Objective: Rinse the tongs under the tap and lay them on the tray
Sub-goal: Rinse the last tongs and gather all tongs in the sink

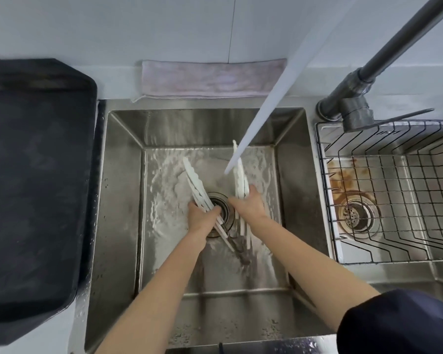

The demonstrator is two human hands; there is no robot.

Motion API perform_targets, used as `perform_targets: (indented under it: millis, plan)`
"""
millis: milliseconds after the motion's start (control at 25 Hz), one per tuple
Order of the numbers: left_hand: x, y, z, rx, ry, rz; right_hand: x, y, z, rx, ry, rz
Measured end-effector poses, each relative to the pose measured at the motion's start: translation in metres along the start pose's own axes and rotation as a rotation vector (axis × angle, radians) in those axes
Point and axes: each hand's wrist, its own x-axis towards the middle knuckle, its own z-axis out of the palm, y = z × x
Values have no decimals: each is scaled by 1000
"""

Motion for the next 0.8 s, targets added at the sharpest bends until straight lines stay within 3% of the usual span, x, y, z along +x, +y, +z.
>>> perform_targets:
  millis: [160,440,800]
  plan:
    - [-12,23,-13,-124,-110,70,-14,-30,-18,-17,-75,-222]
    - [-32,62,-32,-296,-287,164,-40,-71,-41,180,-212,-376]
    - [-49,65,-46,-345,-412,197,-49,-61,-42,349,-214,-347]
